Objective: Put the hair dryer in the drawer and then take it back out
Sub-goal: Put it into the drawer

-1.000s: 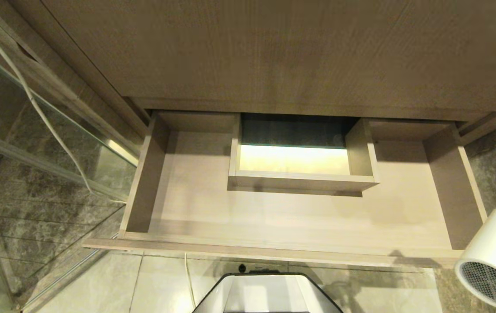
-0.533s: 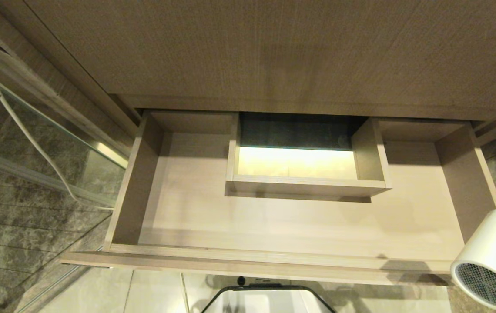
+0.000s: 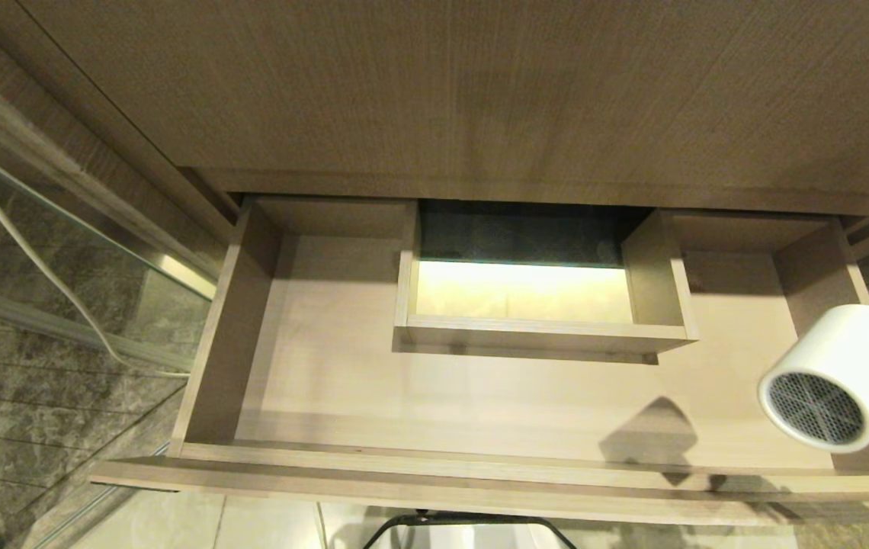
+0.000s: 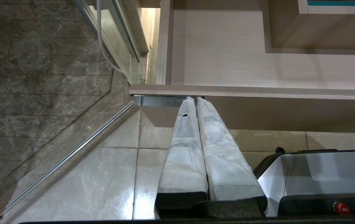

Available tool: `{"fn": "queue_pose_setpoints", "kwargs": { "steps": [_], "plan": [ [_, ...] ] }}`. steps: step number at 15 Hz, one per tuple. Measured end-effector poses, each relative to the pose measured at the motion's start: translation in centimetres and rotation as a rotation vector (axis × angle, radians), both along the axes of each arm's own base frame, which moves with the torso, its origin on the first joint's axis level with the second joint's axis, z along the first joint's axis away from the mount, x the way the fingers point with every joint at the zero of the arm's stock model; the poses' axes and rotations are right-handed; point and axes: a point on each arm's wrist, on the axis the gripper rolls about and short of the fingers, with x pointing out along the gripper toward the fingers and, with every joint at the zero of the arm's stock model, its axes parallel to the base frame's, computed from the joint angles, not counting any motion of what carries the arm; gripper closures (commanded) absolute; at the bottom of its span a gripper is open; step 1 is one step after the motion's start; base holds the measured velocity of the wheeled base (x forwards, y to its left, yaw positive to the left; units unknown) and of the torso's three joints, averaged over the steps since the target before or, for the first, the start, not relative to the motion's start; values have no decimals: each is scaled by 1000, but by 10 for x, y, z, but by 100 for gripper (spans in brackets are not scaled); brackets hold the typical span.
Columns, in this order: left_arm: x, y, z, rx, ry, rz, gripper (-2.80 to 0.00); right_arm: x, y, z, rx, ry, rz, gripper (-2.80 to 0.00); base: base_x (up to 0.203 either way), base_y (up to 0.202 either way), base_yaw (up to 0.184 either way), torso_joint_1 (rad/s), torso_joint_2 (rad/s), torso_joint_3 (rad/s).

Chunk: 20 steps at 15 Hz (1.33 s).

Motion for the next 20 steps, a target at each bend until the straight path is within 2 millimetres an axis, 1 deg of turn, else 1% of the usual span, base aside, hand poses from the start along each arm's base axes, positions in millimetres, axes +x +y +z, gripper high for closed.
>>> {"fn": "queue_pose_setpoints", "kwargs": {
  "steps": [2,4,6,7,10,12,14,15,17,20],
  "plan": [
    [0,0,0,0,0,0,0,39,0,6,62,103,-67,0,0,0,0,9,10,18],
    [0,0,0,0,0,0,0,80,-4,2,95,206,-157,0,0,0,0,0,0,0],
    [0,0,0,0,0,0,0,125,-11,-1,108,255,-224,0,0,0,0,0,0,0],
    [0,0,0,0,0,0,0,148,-14,-3,109,268,-247,0,0,0,0,67,5,41],
    [0,0,0,0,0,0,0,213,-27,-4,92,226,-318,0,0,0,0,22,5,21],
    [0,0,0,0,0,0,0,245,-36,-13,62,209,-369,0,0,0,0,0,0,0],
    [0,0,0,0,0,0,0,267,-46,-20,27,176,-405,0,0,0,0,0,0,0],
    [0,0,0,0,0,1,0,274,-51,-24,4,180,-405,0,0,0,0,0,0,0],
    [0,0,0,0,0,0,0,281,-60,-30,-50,196,-387,0,0,0,0,0,0,0],
    [0,0,0,0,0,0,0,289,-66,-39,-55,203,-396,0,0,0,0,0,0,0]
  ]
}}
